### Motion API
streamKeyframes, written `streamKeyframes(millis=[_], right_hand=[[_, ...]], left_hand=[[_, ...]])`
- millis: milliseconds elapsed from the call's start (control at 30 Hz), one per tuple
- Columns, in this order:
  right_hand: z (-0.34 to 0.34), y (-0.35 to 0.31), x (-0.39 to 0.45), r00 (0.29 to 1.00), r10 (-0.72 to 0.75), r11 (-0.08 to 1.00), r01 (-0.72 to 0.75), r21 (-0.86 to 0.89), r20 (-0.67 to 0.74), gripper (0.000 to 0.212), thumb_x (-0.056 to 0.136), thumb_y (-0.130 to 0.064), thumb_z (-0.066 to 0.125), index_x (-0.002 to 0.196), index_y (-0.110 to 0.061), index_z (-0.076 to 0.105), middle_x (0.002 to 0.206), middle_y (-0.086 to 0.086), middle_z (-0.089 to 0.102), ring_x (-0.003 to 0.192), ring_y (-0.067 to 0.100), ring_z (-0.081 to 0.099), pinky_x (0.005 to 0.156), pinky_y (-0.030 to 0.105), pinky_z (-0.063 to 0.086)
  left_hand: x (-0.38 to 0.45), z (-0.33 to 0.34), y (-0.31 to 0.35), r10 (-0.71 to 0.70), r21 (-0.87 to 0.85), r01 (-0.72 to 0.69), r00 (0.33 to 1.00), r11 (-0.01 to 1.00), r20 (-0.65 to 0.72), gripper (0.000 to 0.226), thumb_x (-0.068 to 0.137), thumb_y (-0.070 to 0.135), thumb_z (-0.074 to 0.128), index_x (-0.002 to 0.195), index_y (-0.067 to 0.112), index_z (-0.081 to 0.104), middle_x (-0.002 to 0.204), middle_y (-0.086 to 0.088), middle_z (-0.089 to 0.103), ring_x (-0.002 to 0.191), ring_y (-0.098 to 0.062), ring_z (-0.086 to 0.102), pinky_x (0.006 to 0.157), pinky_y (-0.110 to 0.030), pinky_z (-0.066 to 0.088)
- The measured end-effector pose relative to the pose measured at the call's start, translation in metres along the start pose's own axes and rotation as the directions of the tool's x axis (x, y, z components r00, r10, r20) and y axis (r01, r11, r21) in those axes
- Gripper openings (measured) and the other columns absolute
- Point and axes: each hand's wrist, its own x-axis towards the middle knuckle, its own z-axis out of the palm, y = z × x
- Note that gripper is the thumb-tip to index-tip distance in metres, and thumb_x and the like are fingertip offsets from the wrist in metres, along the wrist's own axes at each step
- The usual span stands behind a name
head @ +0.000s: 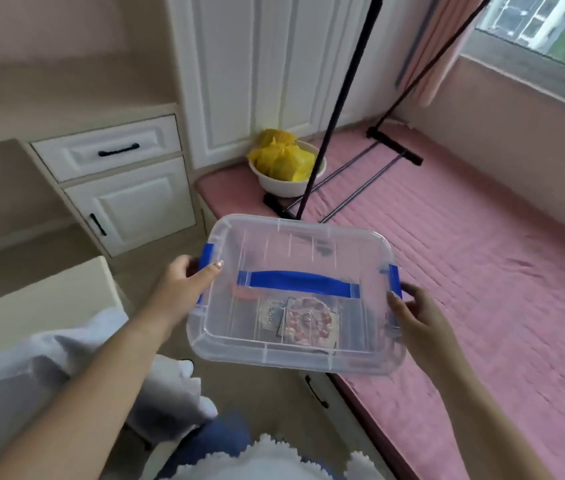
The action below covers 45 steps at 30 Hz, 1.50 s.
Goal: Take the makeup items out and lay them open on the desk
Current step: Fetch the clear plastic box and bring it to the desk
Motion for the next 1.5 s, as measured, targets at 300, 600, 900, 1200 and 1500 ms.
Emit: streamKeyframes(millis=[300,600,900,1200,1500], right_hand=[[0.093,-0.069,0.158,0.945,-0.119,0.987,0.146,-0.067,0.305,0.020,0.092,-0.037,0.050,0.112,-0.038,0.051,0.085,-0.006,0.069,0.078,0.017,0.068,0.080,0.047,0.055],[0.226,-0.185,0.290,0.854,-0.262,0.943,0.326,-0.071,0.449,0.033,0.091,-0.037,0.053,0.121,-0.026,0.054,0.099,-0.006,0.066,0.088,0.014,0.063,0.073,0.033,0.052],[0.347,-0.298,0.376,0.770,-0.335,0.915,0.403,-0.006,0.543,0.034,0.092,-0.034,0.054,0.123,-0.021,0.054,0.093,-0.007,0.066,0.083,0.006,0.063,0.066,0.023,0.049],[0.474,-0.407,0.474,0.677,-0.371,0.906,0.414,0.087,0.636,0.021,0.091,-0.034,0.055,0.112,-0.031,0.055,0.077,0.006,0.066,0.071,0.020,0.064,0.066,0.035,0.050],[0.576,-0.512,0.575,0.639,-0.391,0.892,0.440,0.102,0.662,0.020,0.091,-0.036,0.054,0.111,-0.034,0.051,0.071,0.005,0.062,0.060,0.014,0.056,0.056,0.027,0.040]], left_hand=[[0.093,-0.059,-0.001,-0.119,-0.029,0.115,0.951,0.993,-0.284,0.023,0.088,0.039,0.058,0.090,0.016,0.057,0.074,0.001,0.053,0.066,-0.015,0.050,0.058,-0.028,0.038],[0.217,-0.158,0.007,-0.191,-0.090,0.168,0.895,0.982,-0.404,0.025,0.087,0.043,0.060,0.082,0.019,0.057,0.077,-0.002,0.057,0.070,-0.019,0.055,0.061,-0.030,0.043],[0.312,-0.253,0.029,-0.240,-0.157,0.183,0.778,0.971,-0.580,0.026,0.086,0.042,0.060,0.098,0.019,0.063,0.093,-0.006,0.068,0.087,-0.023,0.064,0.076,-0.037,0.050],[0.432,-0.349,0.047,-0.209,-0.163,0.132,0.667,0.978,-0.715,0.015,0.090,0.034,0.059,0.078,0.025,0.062,0.077,-0.002,0.063,0.071,-0.017,0.058,0.062,-0.028,0.044],[0.560,-0.436,0.079,-0.186,-0.077,0.189,0.665,0.979,-0.723,0.033,0.092,0.033,0.053,0.067,0.012,0.058,0.060,0.002,0.054,0.060,-0.015,0.052,0.056,-0.026,0.036]])
